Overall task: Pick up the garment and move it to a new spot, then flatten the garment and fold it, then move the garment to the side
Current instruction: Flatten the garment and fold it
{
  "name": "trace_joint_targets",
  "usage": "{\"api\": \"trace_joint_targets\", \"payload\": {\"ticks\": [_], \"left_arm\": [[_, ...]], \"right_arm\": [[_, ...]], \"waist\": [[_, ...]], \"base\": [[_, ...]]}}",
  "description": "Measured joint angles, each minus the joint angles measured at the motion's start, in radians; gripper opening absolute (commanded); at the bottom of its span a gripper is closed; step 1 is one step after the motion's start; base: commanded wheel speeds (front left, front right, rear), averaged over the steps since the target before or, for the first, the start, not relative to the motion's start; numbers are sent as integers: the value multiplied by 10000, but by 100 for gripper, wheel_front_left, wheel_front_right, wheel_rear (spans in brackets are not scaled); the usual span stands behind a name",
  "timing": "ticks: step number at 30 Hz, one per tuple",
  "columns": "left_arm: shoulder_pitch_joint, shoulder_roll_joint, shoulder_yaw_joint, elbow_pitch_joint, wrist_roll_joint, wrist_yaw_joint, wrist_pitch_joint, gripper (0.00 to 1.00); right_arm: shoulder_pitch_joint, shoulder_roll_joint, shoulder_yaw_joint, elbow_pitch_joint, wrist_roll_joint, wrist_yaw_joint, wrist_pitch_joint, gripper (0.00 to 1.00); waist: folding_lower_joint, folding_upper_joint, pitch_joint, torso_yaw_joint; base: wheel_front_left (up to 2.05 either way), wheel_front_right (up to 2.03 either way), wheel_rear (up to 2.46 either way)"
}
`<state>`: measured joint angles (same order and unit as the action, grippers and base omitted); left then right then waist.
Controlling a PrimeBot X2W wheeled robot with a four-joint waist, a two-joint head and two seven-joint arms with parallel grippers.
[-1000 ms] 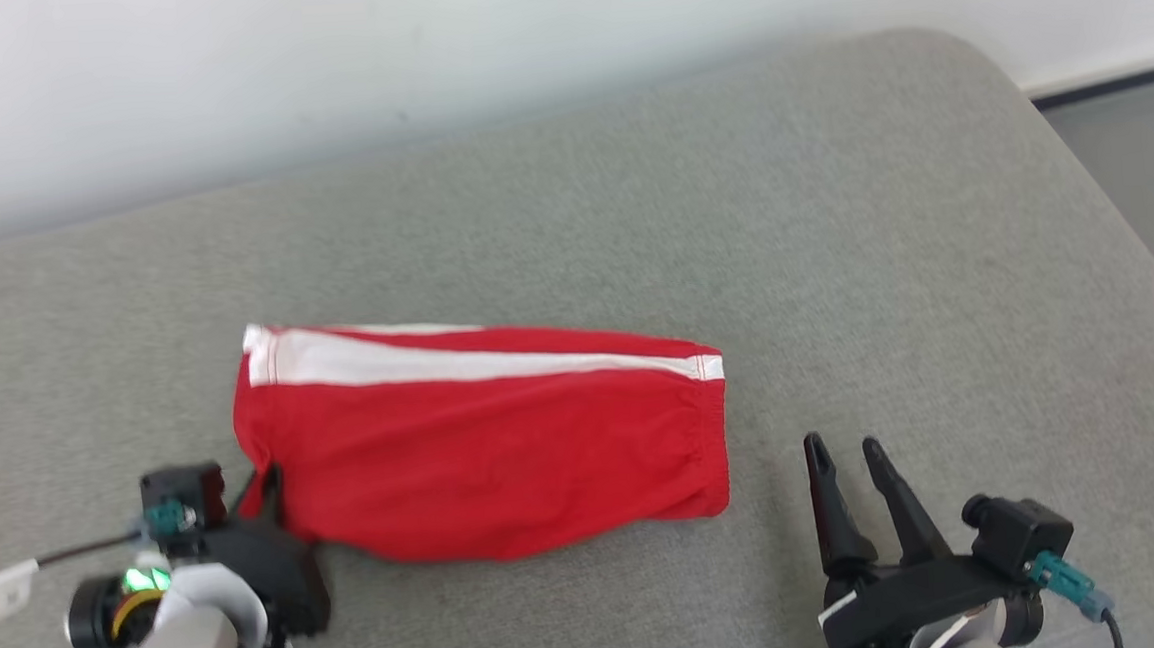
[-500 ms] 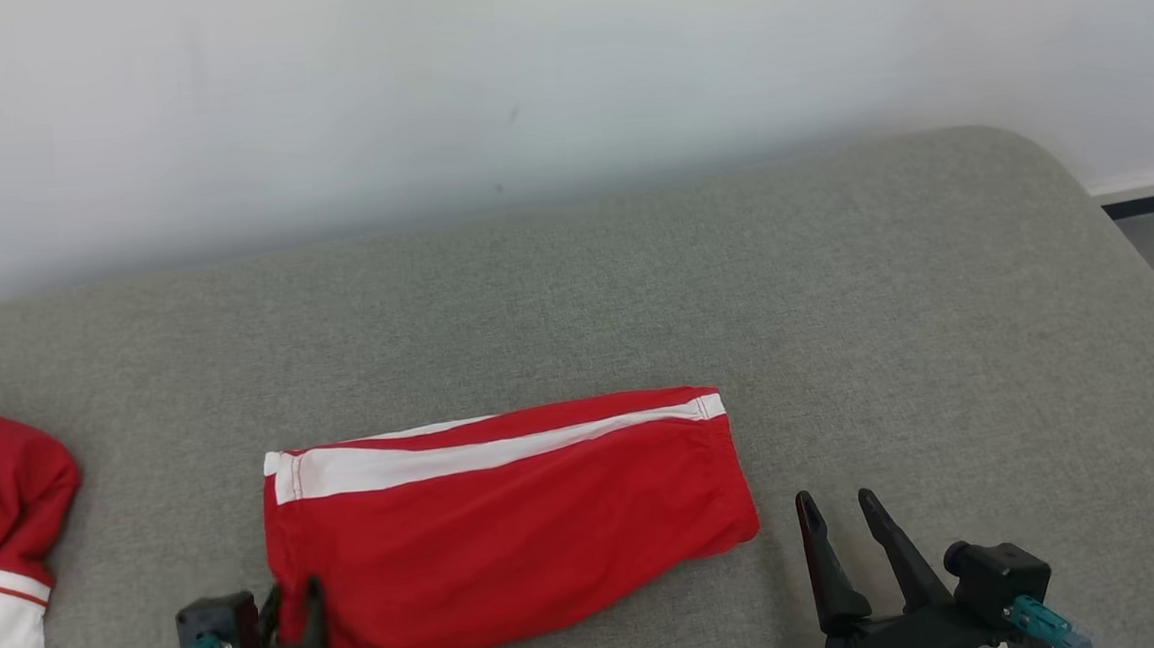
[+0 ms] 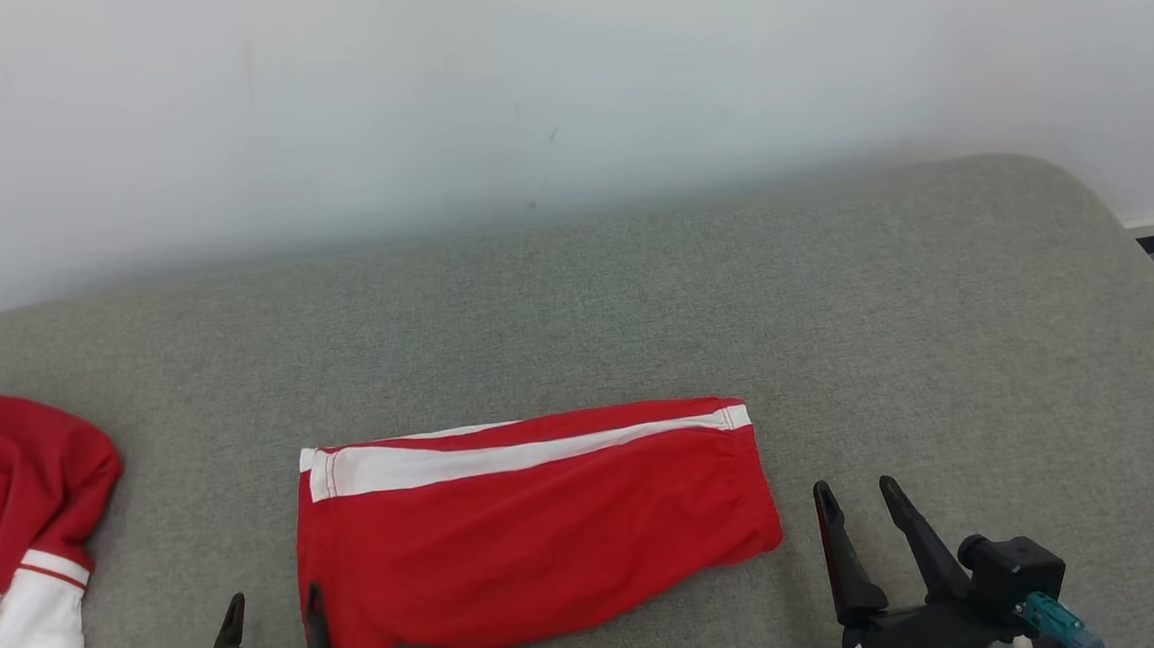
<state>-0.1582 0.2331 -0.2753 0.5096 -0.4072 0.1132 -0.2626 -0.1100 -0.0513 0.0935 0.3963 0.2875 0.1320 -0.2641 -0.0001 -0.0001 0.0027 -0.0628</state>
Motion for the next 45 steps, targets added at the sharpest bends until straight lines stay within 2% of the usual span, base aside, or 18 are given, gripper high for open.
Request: {"api": "trace_joint_targets", "payload": {"ticks": [8, 17, 21, 30, 34, 37, 45], "left_arm": [[1201, -506, 1419, -1402, 1315, -203, -2, 100], [2047, -1216, 2245, -1994, 2288, -907, 0, 100], [2077, -1407, 2406, -1971, 2500, -1216, 0, 100], [1725, -1712, 2458, -1904, 2800, -1570, 0, 100], [1537, -1778, 2372, -1854, 2840, -1651, 0, 100], [1462, -1795, 2337, -1762, 2796, -1670, 0, 100], [1219, -1814, 2180, -1741, 2449, -1701, 0, 100]], "right_arm": [[44, 2, -238, 0, -92, 0, 2, 100], [24, 2, -451, 192, -167, 0, 2, 100], [-161, -2, -476, 337, -347, 0, 0, 100], [-802, 0, -746, 989, -495, 0, 2, 100], [-1098, -2, -784, 1475, -500, 0, 2, 100], [-1329, 0, -715, 1735, 178, 0, 2, 100], [-1739, 0, -472, 2817, 102, -2, -15, 100]], "waist": [[0, 0, -111, 229], [0, 1, -75, 593], [0, 1, 2, 829], [2, 1, 553, 1386], [2, 2, 892, 1629], [2, 2, 1121, 1818], [2, 2, 1649, 2239]], "base": [[0, 0, 0], [0, 0, 0], [0, 0, 0], [0, 0, 0], [0, 0, 0], [0, 0, 0], [0, 0, 0]]}}
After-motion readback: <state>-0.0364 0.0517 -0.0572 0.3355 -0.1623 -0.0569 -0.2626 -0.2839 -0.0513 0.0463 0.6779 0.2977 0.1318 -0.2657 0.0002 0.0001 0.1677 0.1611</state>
